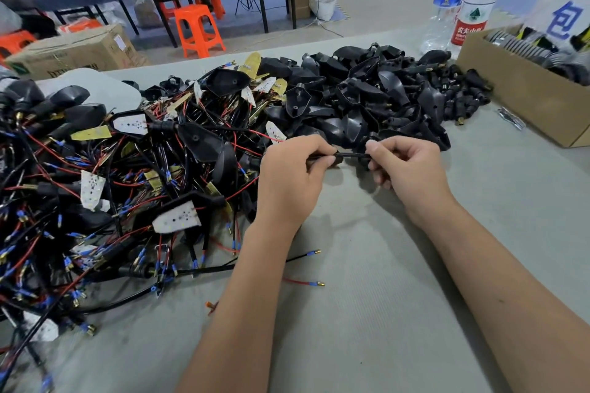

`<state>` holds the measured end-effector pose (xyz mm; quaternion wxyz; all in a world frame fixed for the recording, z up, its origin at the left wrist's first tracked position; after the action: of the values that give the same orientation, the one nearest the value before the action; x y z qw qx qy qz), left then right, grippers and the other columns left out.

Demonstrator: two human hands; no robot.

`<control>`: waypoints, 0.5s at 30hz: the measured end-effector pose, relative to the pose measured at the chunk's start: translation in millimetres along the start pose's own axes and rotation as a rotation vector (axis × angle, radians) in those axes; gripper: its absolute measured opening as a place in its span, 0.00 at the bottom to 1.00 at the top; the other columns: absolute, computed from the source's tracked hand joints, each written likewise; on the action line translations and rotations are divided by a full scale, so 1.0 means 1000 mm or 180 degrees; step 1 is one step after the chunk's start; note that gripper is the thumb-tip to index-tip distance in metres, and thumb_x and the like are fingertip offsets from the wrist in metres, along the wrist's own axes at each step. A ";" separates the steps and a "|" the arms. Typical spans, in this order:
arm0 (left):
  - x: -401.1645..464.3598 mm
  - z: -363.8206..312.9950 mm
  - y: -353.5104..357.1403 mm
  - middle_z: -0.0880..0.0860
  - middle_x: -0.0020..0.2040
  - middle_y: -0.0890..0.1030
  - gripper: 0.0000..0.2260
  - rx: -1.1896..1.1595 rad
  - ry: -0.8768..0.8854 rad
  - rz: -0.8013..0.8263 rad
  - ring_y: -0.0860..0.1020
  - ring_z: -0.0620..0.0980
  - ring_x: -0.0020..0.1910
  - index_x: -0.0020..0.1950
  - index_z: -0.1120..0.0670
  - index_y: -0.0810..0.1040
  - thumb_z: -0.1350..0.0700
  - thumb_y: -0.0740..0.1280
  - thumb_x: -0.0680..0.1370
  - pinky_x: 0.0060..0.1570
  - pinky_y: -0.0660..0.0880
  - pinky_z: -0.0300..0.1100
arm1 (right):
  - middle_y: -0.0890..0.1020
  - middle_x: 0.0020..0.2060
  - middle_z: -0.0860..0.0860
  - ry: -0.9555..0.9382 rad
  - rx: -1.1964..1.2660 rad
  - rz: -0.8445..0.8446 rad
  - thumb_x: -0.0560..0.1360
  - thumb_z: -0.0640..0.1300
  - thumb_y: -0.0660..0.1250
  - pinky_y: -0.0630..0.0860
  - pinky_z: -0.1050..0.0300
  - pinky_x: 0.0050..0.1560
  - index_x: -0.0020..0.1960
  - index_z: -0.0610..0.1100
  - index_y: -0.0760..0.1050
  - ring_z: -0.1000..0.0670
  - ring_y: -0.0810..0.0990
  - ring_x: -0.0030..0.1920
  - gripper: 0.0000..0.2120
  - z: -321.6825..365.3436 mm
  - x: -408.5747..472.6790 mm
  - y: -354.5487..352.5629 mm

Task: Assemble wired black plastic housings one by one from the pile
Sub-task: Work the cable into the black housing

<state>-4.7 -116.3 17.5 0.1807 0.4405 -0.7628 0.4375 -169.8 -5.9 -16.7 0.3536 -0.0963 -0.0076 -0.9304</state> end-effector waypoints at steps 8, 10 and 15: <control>0.001 0.012 -0.014 0.42 0.35 0.82 0.03 -0.0221 -0.0398 0.0416 0.80 0.40 0.33 0.45 0.57 0.86 0.64 0.76 0.74 0.36 0.75 0.35 | 0.82 0.32 0.47 0.0207 0.1036 -0.0905 0.78 0.36 0.73 0.75 0.62 0.30 0.48 0.43 0.79 0.53 0.78 0.29 0.05 -0.003 0.006 -0.019; 0.003 0.020 -0.024 0.48 0.33 0.83 0.05 -0.0482 -0.0740 0.0472 0.81 0.47 0.29 0.44 0.54 0.85 0.64 0.76 0.75 0.33 0.80 0.42 | 0.82 0.33 0.47 0.0363 0.1307 -0.1132 0.78 0.37 0.73 0.74 0.63 0.30 0.48 0.44 0.78 0.54 0.77 0.29 0.04 -0.004 0.009 -0.027; 0.002 0.019 -0.030 0.52 0.27 0.80 0.06 -0.0702 -0.0898 0.0264 0.77 0.60 0.26 0.43 0.54 0.84 0.64 0.76 0.75 0.29 0.74 0.43 | 0.82 0.35 0.49 0.0616 0.2510 0.0010 0.74 0.53 0.73 0.74 0.65 0.32 0.53 0.41 0.78 0.55 0.77 0.32 0.17 -0.001 0.005 0.001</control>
<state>21.2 -140.1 24.0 0.1009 0.4432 -0.8414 0.2922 -173.1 -10.0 -16.5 0.3640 0.1346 -0.3304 -0.8603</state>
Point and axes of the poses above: each hand's wrist, its own x-axis towards the middle knuckle, its own y-axis out of the palm, z = x × y, the point moved 3 cm from there along x, towards the middle knuckle
